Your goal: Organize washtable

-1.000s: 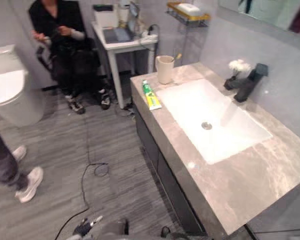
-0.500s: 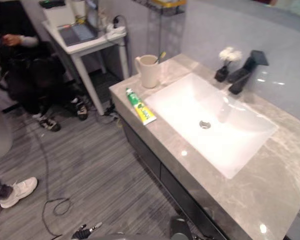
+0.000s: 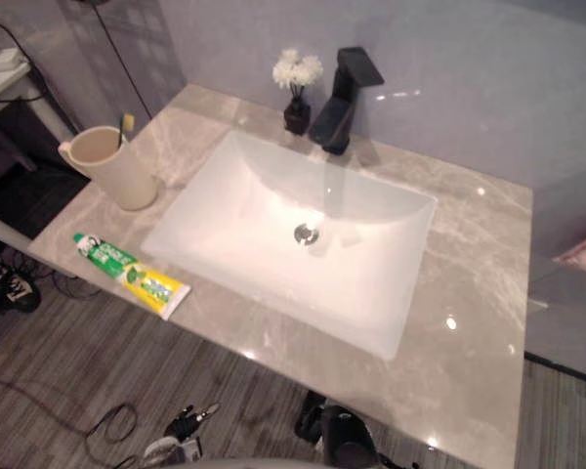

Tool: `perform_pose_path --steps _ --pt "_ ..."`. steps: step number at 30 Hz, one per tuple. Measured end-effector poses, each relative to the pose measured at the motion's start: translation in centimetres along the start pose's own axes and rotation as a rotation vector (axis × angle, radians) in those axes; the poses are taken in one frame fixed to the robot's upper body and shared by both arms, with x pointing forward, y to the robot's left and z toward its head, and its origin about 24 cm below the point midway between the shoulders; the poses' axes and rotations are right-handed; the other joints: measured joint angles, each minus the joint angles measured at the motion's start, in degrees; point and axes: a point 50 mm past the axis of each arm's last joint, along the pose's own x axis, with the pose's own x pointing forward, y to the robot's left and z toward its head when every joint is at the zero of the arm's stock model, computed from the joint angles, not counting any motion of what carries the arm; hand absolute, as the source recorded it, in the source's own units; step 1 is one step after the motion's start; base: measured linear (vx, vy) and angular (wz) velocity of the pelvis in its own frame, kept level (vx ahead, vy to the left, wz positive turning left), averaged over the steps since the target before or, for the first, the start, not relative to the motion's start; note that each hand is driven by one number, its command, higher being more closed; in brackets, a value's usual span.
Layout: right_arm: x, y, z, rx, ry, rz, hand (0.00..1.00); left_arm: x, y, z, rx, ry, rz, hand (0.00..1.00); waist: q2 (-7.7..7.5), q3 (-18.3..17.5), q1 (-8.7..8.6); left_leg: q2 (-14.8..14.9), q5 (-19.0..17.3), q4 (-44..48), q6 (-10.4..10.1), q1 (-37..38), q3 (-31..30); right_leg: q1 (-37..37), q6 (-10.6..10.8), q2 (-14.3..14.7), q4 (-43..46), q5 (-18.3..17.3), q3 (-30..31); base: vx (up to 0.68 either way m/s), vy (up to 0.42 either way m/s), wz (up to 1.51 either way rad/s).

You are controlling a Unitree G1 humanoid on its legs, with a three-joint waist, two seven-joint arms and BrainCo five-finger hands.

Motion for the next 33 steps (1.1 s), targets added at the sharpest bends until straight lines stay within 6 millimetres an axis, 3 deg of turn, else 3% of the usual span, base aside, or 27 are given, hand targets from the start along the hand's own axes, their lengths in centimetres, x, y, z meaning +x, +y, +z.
perform_pose_path --steps 1,3,4,5,6,8,9,10,11,13,16,20,27,32,33 --pt "0.0 -0.3 -0.1 -0.001 0.018 -0.012 0.0 0.0 0.0 0.0 0.012 0.001 -0.003 0.0 -0.06 0.0 0.6 0.9 0.0 4.9 0.0 -2.0 -0.1 0.3 0.3 0.3 -0.9 -0.2 1.0 0.29 -0.069 -0.36" --pt "-0.1 -1.0 -0.3 0.003 0.019 -0.028 0.0 0.0 -0.1 0.2 0.016 -0.012 -0.008 0.0 0.74 0.0 2.52 6.2 -0.3 25.9 -0.1 -9.9 -0.6 3.8 0.2 1.4 -5.3 1.8 1.9 0.25 -0.007 -0.63" --pt "0.0 -0.9 -0.3 0.004 0.019 -0.042 0.0 0.0 0.0 0.1 -0.001 -0.012 0.0 0.0 1.14 0.0 2.78 8.7 -1.2 33.8 1.1 -13.0 -2.6 5.6 0.8 1.6 -5.4 3.0 2.8 0.18 0.107 -0.87" --pt "-0.1 -0.8 -0.2 0.007 0.014 -0.039 0.0 -0.1 0.1 0.2 -0.006 -0.014 0.004 0.0 1.08 0.1 2.38 9.5 -2.3 37.5 2.8 -16.4 -6.6 7.2 1.4 1.2 -5.5 3.3 4.4 0.18 0.172 -0.79" --pt "-0.1 -0.8 -0.1 0.004 0.006 -0.038 0.0 -0.1 0.0 0.2 -0.007 -0.017 0.002 0.0 1.05 0.1 2.33 9.5 -3.2 37.9 3.1 -17.6 -8.5 8.0 1.8 0.9 -5.5 3.4 5.3 0.11 0.207 -0.69" --pt "-0.2 -1.2 -0.2 -0.014 -0.007 -0.039 0.0 -0.2 0.3 0.0 -0.016 -0.025 0.01 0.0 0.56 -0.4 2.44 9.5 -5.4 32.1 3.1 -20.2 -13.9 9.1 3.4 0.0 -4.4 2.9 9.3 -0.01 0.232 -0.87" --pt "-0.2 -1.2 -0.2 -0.05 -0.016 -0.027 0.0 -0.3 0.8 -0.5 -0.025 -0.019 0.023 0.0 1.06 -1.4 3.33 9.1 -6.9 23.3 2.6 -19.4 -18.4 8.2 5.4 0.1 -2.9 2.1 13.6 -0.07 0.314 -1.73" --pt "-0.1 -1.4 0.6 -0.088 -0.042 -0.019 0.0 -0.8 1.3 -2.1 -0.031 0.022 0.038 0.0 2.68 -4.8 4.91 7.4 -10.9 12.7 1.9 -15.4 -22.1 5.6 7.3 1.3 -2.8 3.0 18.9 -0.04 0.326 -1.81" --pt "-0.1 -1.1 0.7 -0.1 -0.046 -0.009 0.0 -0.9 1.7 -2.3 -0.027 0.028 0.048 0.0 2.47 -5.9 4.9 6.0 -11.4 9.3 3.1 -14.1 -21.9 4.7 8.2 1.4 -3.2 4.0 20.8 0.04 0.289 -1.41" --pt "-0.2 -0.6 -0.4 -0.111 -0.006 0.018 0.0 -1.0 2.9 -2.5 -0.03 0.034 0.081 0.0 -0.77 -6.0 4.64 2.5 -8.1 4.4 4.3 -12.7 -20.9 4.9 8.8 0.4 -5.5 5.6 26.6 0.1 0.2 -0.37" --pt "-0.3 -0.4 -1.1 -0.109 0.017 0.027 0.0 -1.3 3.8 -3.4 -0.018 0.07 0.101 0.0 -1.64 -6.6 3.43 -1.3 -4.2 -3.2 5.6 -8.3 -20.0 6.2 9.5 -2.5 -7.4 7.1 28.1 0.09 0.182 -0.01" --pt "-0.1 -0.3 -0.1 -0.114 -0.007 0.029 0.0 -1.2 3.5 -3.2 0.013 0.068 0.081 0.0 -0.86 -6.7 3.41 -3.1 -3.7 -5.4 6.1 -6.6 -18.4 5.8 10.3 -3.6 -7.5 7.6 30.3 0.07 0.133 -0.24" --pt "0.0 -0.3 -0.1 -0.129 -0.002 0.028 0.0 -1.1 3.4 -3.3 0.043 0.077 0.072 0.0 -0.87 -6.3 2.77 -3.7 -3.7 -6.3 6.1 -4.0 -15.6 5.6 10.7 -3.3 -7.0 8.0 33.2 0.04 0.03 -0.3" --pt "0.1 0.6 0.8 -0.14 -0.028 0.057 0.0 -1.1 3.4 -3.4 0.042 0.086 0.073 0.0 -1.0 -3.4 2.19 -3.7 -3.5 -6.3 6.4 -3.1 -12.0 0.4 10.5 -2.7 2.8 7.9 32.0 -0.05 0.032 -0.4" --pt "0.1 0.9 1.0 -0.142 -0.036 0.067 0.0 -1.1 3.3 -3.3 0.041 0.08 0.07 0.0 -0.88 -3.0 2.23 -3.5 -3.1 -6.7 7.8 -3.1 -10.6 -1.5 9.3 -3.6 7.0 6.2 29.5 -0.07 0.037 0.03"
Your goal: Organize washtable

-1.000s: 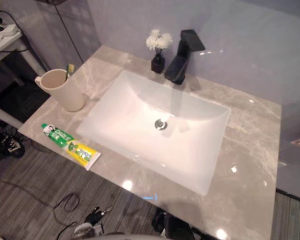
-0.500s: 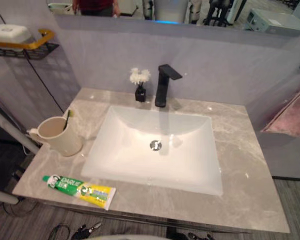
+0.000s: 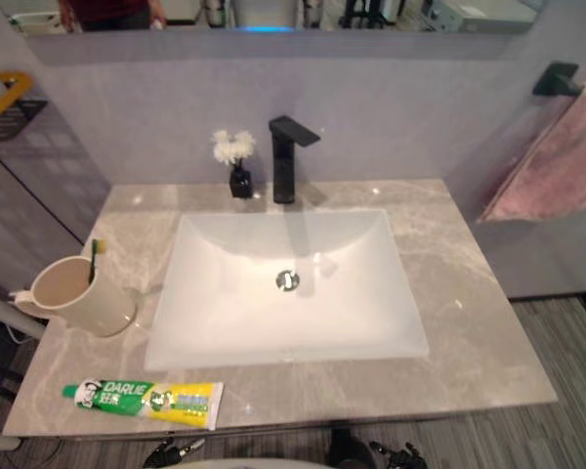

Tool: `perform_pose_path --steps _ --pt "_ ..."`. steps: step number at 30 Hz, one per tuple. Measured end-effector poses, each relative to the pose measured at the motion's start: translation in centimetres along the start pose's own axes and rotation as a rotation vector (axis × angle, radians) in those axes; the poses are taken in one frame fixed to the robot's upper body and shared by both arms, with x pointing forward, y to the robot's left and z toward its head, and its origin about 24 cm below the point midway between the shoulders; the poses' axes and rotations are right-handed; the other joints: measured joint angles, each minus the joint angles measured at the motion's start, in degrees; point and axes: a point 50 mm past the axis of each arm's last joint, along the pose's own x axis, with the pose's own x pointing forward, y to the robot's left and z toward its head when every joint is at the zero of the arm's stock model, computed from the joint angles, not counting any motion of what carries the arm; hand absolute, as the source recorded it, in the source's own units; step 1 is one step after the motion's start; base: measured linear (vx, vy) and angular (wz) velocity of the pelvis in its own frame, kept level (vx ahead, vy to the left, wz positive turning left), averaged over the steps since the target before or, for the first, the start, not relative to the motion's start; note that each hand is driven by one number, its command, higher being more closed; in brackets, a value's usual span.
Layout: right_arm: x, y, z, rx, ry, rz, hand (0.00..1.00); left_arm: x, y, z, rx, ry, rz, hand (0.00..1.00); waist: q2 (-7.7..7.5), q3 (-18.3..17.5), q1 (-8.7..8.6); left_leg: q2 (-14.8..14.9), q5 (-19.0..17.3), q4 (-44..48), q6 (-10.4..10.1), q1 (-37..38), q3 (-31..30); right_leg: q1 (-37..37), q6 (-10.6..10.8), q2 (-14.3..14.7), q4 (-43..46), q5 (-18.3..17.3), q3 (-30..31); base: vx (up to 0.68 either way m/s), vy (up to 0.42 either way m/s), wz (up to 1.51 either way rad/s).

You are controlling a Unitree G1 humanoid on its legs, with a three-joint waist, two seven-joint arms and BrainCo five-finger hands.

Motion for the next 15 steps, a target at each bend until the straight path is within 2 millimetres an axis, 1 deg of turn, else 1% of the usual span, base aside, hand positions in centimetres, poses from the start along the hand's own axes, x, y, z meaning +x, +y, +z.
perform_pose_path --steps 1,2,3,4,5,6,7,9,10,11,12,13,14,15 --pt "-0.1 -0.1 0.0 -0.001 -0.011 0.001 0.0 0.0 0.0 0.2 -0.001 -0.007 0.0 0.0 0.0 0.2 -0.28 -0.2 -0.2 -0.9 0.8 0.2 0.7 -2.7 -2.0 -1.3 10.5 -4.6 -3.8 -0.06 0.04 0.15" --pt "-0.1 -0.1 -0.1 -0.001 -0.012 0.001 0.0 0.0 0.0 0.3 -0.001 -0.011 0.001 0.0 -0.15 0.4 -0.21 -0.2 -0.1 -1.5 0.9 0.5 0.7 -3.2 -2.0 -2.0 14.7 -6.6 -5.3 -0.05 0.032 0.4" --pt "-0.2 0.0 -0.4 0.001 -0.005 0.001 0.0 0.0 0.2 0.3 -0.003 -0.016 0.005 0.0 -0.59 0.2 -0.15 -0.2 0.1 -2.4 1.2 1.1 0.6 -2.5 -1.9 -3.1 19.2 -9.1 -8.0 -0.02 -0.017 0.35" --pt "-0.2 -0.1 -0.4 0.0 -0.002 -0.001 0.0 -0.1 0.3 0.3 -0.004 -0.021 0.008 0.0 -1.07 0.0 0.08 -0.1 0.1 -2.5 1.2 1.0 0.6 -1.1 -1.4 -3.7 19.6 -10.5 -9.3 0.01 -0.115 0.22" --pt "-0.1 0.2 -0.3 -0.01 -0.004 0.009 0.0 -0.1 0.6 0.0 -0.005 -0.018 0.015 0.0 -1.44 -0.3 0.17 -0.2 0.2 -2.4 0.9 0.9 0.7 0.7 -0.4 -4.0 16.0 -11.6 -10.3 0.04 -0.154 -0.03" --pt "-0.1 0.6 -0.1 -0.015 -0.01 0.021 0.0 -0.2 0.7 -0.1 -0.007 -0.012 0.019 0.0 -1.76 -0.5 0.16 -0.3 0.5 -2.4 0.5 0.8 0.7 1.5 0.0 -3.7 13.5 -11.9 -10.7 0.06 -0.162 -0.29" --pt "0.0 1.3 0.5 -0.03 -0.025 0.042 0.0 -0.2 0.7 -0.2 -0.008 -0.009 0.017 0.0 -1.88 -0.8 0.25 -0.1 0.9 -2.4 -0.1 0.0 0.9 2.4 0.0 -2.7 9.5 -12.0 -10.7 0.06 -0.141 -0.42" --pt "0.2 2.0 1.2 -0.049 -0.042 0.063 0.0 -0.2 0.7 -0.4 -0.006 0.005 0.016 0.0 -0.89 -1.1 0.28 0.4 1.3 -2.3 -0.8 -1.8 1.4 4.8 0.1 -0.8 0.7 -11.7 -9.9 0.05 -0.148 -0.47" --pt "0.2 2.0 1.4 -0.055 -0.041 0.064 0.0 -0.2 0.2 -0.5 -0.011 0.013 0.007 0.0 0.42 -1.0 0.1 1.5 1.6 -2.4 -1.2 -2.2 1.9 6.0 -0.5 0.9 -3.4 -8.9 -9.6 0.03 -0.105 -0.34" --pt "0.2 2.0 1.1 -0.056 -0.031 0.064 0.0 -0.2 0.2 -0.6 -0.012 0.017 0.006 0.0 0.61 -1.2 0.12 1.8 2.0 -2.3 -1.9 -2.1 2.1 7.0 -0.7 1.5 -5.7 -7.8 -9.4 0.04 -0.115 -0.4" --pt "0.2 2.0 0.6 -0.056 -0.013 0.062 0.0 -0.2 0.2 -0.7 -0.012 0.02 0.007 0.0 0.36 -1.4 0.27 2.2 2.4 -2.3 -2.4 -1.9 2.1 8.7 -1.1 2.7 -9.7 -5.8 -8.6 0.03 -0.088 -0.42" --pt "0.1 2.1 0.6 -0.065 -0.012 0.067 0.0 -0.2 0.3 -0.8 -0.01 0.021 0.009 0.0 0.54 -2.0 0.48 2.5 2.5 -2.2 -2.6 -2.1 2.3 9.9 -1.3 3.5 -13.0 -4.1 -7.8 0.04 -0.089 -0.4" --pt "0.2 2.2 0.6 -0.075 -0.014 0.071 0.0 -0.2 0.4 -0.7 -0.008 0.018 0.011 0.0 0.42 -1.9 0.36 2.9 2.6 -2.3 -2.9 -2.2 2.3 10.5 -1.4 3.9 -14.5 -3.1 -7.6 0.01 -0.084 -0.27" --pt "0.1 2.2 0.5 -0.084 -0.012 0.074 0.0 -0.2 0.5 -0.6 0.001 0.015 0.013 0.0 -0.06 -2.0 0.16 3.0 2.8 -2.2 -3.0 -2.6 2.2 11.3 -1.7 4.3 -17.2 -1.6 -7.3 -0.05 -0.088 -0.11"
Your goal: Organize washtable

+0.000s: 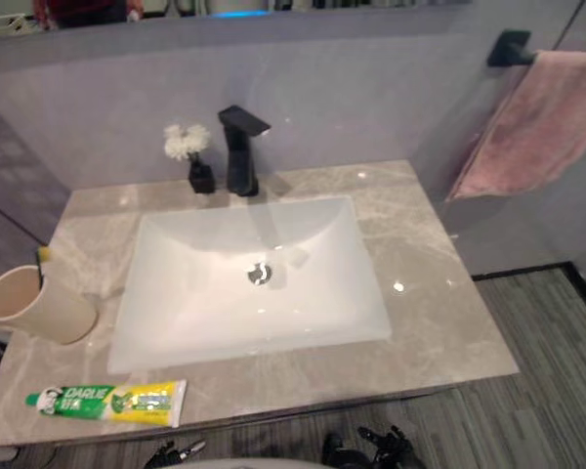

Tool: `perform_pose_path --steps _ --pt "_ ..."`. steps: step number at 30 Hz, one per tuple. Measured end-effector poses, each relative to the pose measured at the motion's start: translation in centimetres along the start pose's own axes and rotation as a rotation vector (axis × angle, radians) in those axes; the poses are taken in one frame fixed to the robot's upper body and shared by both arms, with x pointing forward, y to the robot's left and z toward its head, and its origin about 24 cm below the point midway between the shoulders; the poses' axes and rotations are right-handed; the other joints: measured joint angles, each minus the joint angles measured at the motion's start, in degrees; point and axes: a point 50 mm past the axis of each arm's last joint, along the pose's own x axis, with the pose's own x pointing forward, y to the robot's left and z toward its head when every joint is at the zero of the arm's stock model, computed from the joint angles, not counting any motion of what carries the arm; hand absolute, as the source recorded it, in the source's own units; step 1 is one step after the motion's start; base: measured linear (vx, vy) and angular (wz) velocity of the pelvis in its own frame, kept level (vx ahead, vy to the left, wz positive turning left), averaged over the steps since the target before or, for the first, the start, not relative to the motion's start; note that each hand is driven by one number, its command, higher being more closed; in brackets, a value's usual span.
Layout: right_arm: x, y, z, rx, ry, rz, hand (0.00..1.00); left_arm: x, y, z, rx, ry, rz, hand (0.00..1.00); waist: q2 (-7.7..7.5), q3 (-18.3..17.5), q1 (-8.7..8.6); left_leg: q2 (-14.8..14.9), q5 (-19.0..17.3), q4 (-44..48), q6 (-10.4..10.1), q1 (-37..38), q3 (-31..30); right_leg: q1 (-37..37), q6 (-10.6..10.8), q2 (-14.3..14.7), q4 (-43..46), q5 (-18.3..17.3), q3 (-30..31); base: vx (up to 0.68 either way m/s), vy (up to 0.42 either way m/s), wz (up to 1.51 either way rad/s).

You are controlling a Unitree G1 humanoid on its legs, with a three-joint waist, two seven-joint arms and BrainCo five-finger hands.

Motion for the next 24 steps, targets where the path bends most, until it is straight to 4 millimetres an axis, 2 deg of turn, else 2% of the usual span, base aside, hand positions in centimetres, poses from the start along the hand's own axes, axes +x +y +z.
perform_pose_path --steps 1,5,8,10,12,15,17,20,21,24 --pt "-0.1 0.0 -0.2 -0.011 0.006 0.001 0.0 0.0 0.0 0.2 0.009 -0.005 0.0 0.0 -0.48 -0.2 0.04 0.0 0.0 0.1 0.0 -0.5 -0.1 0.6 -0.3 0.5 -2.5 1.6 0.0 -0.05 -0.083 -0.05" --pt "-0.1 -0.3 -0.6 -0.017 0.014 -0.004 0.0 0.1 0.4 0.2 0.013 -0.006 0.008 0.0 -1.01 -0.3 0.12 0.0 0.0 0.8 0.0 -1.5 -1.7 1.9 -0.6 0.6 -5.5 3.3 -1.1 -0.06 -0.061 0.17" --pt "-0.2 -0.3 -0.7 -0.039 0.017 0.001 0.0 0.0 0.5 0.2 0.006 -0.005 0.012 0.0 -1.23 -0.2 1.14 0.0 0.0 2.1 0.0 -2.0 -3.2 2.6 -0.6 0.6 -5.5 3.3 -2.4 -0.07 -0.052 0.25" --pt "-0.1 0.0 -0.5 -0.05 0.012 0.01 0.0 0.0 0.8 0.2 -0.02 -0.005 0.027 0.0 -2.26 0.4 2.26 0.1 0.0 7.9 0.0 -4.7 -3.8 2.5 -0.9 -0.4 -5.0 3.5 -2.6 -0.09 -0.03 0.11" --pt "-0.1 -0.2 -0.4 -0.053 0.009 0.006 0.0 -0.1 1.2 -0.6 -0.045 0.022 0.044 0.0 -2.31 0.5 2.86 0.7 0.0 10.1 -0.1 -5.4 -4.5 2.4 -0.9 -0.6 -4.4 3.4 -2.3 -0.07 0.007 -0.05" --pt "-0.1 -0.3 -0.3 -0.054 0.001 0.003 0.0 -0.2 1.4 -1.2 -0.062 0.05 0.053 0.0 -2.04 0.5 2.82 1.7 -1.1 9.0 -0.7 -5.3 -4.6 1.5 -0.6 0.3 -4.2 3.2 -1.4 -0.07 0.005 -0.13" --pt "-0.1 -0.2 -0.4 -0.052 0.005 0.005 0.0 -0.3 1.4 -1.4 -0.094 0.057 0.062 0.0 -2.08 0.5 2.81 1.7 -2.0 5.0 -0.2 -4.2 -4.3 0.9 -0.7 1.2 -5.3 4.3 -0.4 -0.09 0.006 -0.28" --pt "-0.3 -0.5 -1.0 -0.044 0.016 -0.003 0.0 -0.4 1.7 -1.9 -0.091 0.073 0.071 0.0 -2.28 -0.9 1.96 0.4 0.2 -0.5 -0.5 -2.2 -3.6 0.6 -0.4 0.7 -5.8 4.8 0.3 -0.05 -0.001 -0.15" --pt "-0.3 -0.8 -1.1 -0.051 0.019 -0.007 0.0 -0.4 1.7 -2.0 -0.091 0.077 0.07 0.0 -1.92 -1.7 1.18 0.1 0.3 -1.0 -0.5 -2.3 -3.6 -0.1 -0.3 0.5 -5.8 4.9 0.4 0.02 0.002 -0.05" --pt "-0.3 -1.2 -1.0 -0.065 0.015 -0.015 0.0 -0.4 1.3 -1.8 -0.077 0.071 0.06 0.0 -0.95 -2.6 1.05 -0.2 0.3 -1.3 -0.5 -2.3 -3.7 0.0 0.1 0.3 -5.8 5.1 0.5 0.05 0.005 -0.03"
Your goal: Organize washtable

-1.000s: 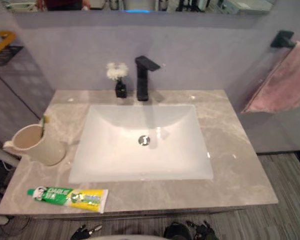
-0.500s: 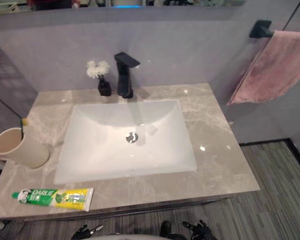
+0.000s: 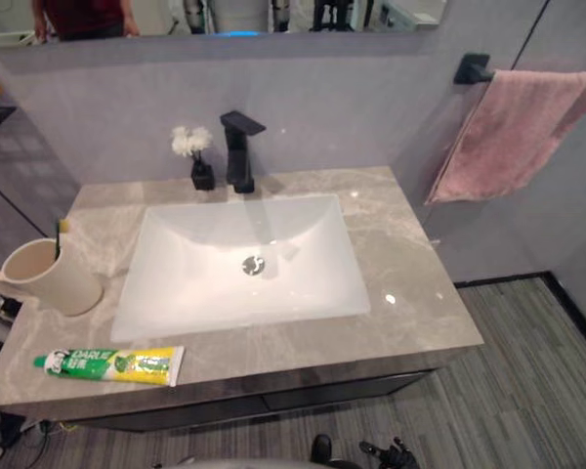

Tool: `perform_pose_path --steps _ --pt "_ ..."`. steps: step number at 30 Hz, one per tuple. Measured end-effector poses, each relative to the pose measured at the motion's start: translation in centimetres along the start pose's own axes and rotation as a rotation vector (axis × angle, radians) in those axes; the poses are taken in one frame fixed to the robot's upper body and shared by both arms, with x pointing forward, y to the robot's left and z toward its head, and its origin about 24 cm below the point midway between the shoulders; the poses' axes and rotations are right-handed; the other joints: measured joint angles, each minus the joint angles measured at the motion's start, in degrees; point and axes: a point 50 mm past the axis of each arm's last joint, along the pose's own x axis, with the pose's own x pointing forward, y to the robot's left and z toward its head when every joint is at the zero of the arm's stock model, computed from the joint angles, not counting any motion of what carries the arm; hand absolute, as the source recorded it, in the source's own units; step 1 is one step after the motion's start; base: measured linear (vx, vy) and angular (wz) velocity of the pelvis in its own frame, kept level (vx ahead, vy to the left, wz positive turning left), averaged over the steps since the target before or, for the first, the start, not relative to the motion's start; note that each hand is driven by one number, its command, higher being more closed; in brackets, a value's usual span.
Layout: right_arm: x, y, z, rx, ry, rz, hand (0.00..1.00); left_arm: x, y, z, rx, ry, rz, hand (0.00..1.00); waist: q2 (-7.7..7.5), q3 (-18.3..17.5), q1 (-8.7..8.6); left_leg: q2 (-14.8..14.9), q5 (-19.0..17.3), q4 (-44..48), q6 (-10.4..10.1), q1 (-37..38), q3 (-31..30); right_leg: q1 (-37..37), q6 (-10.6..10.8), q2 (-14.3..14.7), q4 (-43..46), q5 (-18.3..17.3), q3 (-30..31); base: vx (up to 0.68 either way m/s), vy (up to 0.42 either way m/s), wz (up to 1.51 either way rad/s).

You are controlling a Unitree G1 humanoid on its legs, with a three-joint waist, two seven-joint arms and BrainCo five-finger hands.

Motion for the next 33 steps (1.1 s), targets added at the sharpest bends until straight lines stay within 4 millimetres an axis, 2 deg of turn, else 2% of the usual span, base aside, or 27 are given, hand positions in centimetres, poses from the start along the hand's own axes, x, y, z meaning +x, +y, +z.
perform_pose_path --steps 6,11,13,23,29,32,33 --pt "0.0 0.4 0.0 -0.038 0.004 0.017 0.0 0.1 -0.5 0.6 0.002 -0.014 -0.003 0.0 0.07 -0.5 0.03 -0.2 0.4 -0.7 0.6 1.7 -0.1 0.3 0.0 0.2 0.2 0.3 0.3 0.11 -0.003 -0.08" --pt "0.1 0.6 0.1 -0.067 0.003 0.022 0.0 0.4 -1.6 2.2 -0.006 -0.052 -0.018 0.0 0.05 -0.6 -0.51 -0.8 0.3 -0.7 0.5 3.5 -1.0 2.1 0.0 -0.3 0.0 0.3 0.1 0.04 0.014 -0.01" --pt "0.1 0.9 0.4 -0.079 -0.005 0.031 0.0 0.4 -1.5 2.0 -0.009 -0.039 -0.009 0.0 0.06 -0.5 -1.32 -1.0 0.3 -0.7 0.5 3.7 -1.0 2.3 0.4 -0.5 -0.1 0.6 0.1 -0.01 0.015 -0.02" --pt "0.2 1.2 0.6 -0.106 -0.011 0.023 0.0 0.4 -1.2 2.0 -0.084 -0.04 0.017 0.0 -0.64 -0.2 -1.4 -1.9 0.3 -0.9 0.6 3.1 -3.0 2.1 1.0 -1.6 -0.1 0.7 -1.5 -0.06 -0.027 0.07" --pt "0.2 1.2 0.9 -0.126 -0.018 0.016 0.0 0.4 -0.1 2.4 -0.181 -0.05 0.112 0.0 -0.64 0.0 -1.34 -1.5 0.5 -1.0 0.8 1.8 -4.4 1.9 0.9 -1.4 -0.1 0.7 -3.0 -0.07 -0.077 0.12" --pt "0.3 1.3 1.1 -0.161 -0.03 0.008 0.0 0.4 1.3 3.7 -0.269 -0.098 0.193 0.0 -0.34 0.2 -1.3 -1.3 0.5 -1.0 0.8 1.7 -4.7 1.9 0.8 -1.1 -0.1 0.5 -3.2 -0.02 -0.066 0.03" --pt "0.3 1.2 1.2 -0.174 -0.036 0.009 0.0 0.5 2.1 4.7 -0.299 -0.129 0.233 0.0 -0.43 0.3 -1.27 -1.2 0.5 -1.0 0.8 1.6 -5.0 1.9 0.6 -1.0 -0.1 0.4 -3.4 0.02 -0.061 0.13"
